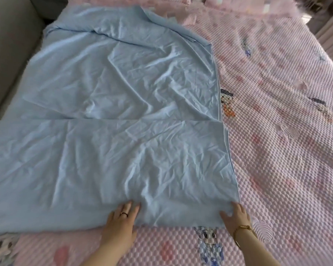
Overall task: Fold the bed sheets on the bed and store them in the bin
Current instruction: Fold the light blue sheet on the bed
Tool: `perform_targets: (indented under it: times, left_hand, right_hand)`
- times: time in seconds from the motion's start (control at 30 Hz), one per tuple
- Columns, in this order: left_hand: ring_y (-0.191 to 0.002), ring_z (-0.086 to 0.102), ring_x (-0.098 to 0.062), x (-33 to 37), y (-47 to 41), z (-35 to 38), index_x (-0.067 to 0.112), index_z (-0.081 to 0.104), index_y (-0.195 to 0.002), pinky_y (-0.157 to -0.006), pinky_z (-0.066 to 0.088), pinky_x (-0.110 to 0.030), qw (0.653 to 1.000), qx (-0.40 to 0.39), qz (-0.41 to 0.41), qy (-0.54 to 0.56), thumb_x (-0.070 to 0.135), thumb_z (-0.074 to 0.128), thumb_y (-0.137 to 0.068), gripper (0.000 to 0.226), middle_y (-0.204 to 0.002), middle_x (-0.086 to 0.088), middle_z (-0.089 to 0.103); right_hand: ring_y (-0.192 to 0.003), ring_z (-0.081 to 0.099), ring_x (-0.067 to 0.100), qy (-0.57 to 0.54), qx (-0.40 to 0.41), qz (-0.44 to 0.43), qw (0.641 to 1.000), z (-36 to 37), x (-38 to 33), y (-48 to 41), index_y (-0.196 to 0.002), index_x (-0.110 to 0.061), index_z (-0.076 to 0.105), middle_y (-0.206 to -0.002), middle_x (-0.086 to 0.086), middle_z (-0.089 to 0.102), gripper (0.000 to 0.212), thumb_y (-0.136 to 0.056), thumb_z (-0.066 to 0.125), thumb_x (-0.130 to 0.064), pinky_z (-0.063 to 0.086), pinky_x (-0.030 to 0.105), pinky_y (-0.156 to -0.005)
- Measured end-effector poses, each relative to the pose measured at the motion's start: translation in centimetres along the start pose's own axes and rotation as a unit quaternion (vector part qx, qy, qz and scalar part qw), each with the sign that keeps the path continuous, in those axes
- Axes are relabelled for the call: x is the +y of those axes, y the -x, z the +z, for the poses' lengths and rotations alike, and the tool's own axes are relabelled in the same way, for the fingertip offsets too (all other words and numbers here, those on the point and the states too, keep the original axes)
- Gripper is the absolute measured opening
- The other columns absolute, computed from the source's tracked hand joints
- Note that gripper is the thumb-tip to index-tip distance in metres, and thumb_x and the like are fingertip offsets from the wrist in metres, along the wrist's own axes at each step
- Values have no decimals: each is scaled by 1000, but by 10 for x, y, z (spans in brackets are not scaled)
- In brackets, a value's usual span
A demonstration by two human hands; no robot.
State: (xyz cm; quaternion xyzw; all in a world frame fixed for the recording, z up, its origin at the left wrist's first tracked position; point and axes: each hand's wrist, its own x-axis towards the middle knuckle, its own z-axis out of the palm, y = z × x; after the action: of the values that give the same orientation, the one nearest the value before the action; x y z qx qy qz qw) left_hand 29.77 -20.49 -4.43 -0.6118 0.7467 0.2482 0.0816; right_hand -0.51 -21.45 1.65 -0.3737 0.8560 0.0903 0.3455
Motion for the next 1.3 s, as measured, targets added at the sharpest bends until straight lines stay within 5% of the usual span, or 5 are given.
perform_targets:
  times: [0.33,0.63,0.83,1.1,1.3]
  left_hand:
    - [-40,58,-12,39,-17,-7,22,75,-65,-33,39,-18,988,151,36,-22,29,64,-50,21,-53,6,61]
    - [-44,50,-4,71,-1,-45,30,50,-87,-36,31,-13,952,289,95,25,50,21,-95,36,-42,14,53]
    - [-45,55,7,158,22,-43,38,44,-104,-53,41,-3,961,167,180,130,55,8,-96,41,-51,21,59]
    - [-129,41,-11,208,9,-40,41,48,-131,-99,32,-16,973,-75,203,84,58,26,-92,48,-137,8,49]
    - [-120,47,-19,184,4,-6,30,56,-126,-94,36,-23,979,-148,140,21,47,37,-94,41,-127,-4,52]
  right_hand:
    - [-111,51,33,-331,-47,38,942,-41,-8,-74,-135,0,37,-125,19,50,56,-89,59,-22,39,38,-95]
    - [-82,52,26,-370,13,-24,929,-94,-17,-73,-108,1,58,-89,12,57,24,-91,52,-14,42,32,-75]
    - [-84,48,25,-389,119,-43,912,-171,48,-42,-104,3,59,-97,21,58,19,-89,55,-8,37,35,-75]
    - [-78,48,29,-331,161,9,930,-170,132,-26,-96,9,58,-87,20,53,16,-90,55,-6,38,38,-72]
    - [-80,48,31,-225,101,46,968,-117,145,-72,-102,15,57,-95,29,59,22,-89,53,-2,36,36,-71]
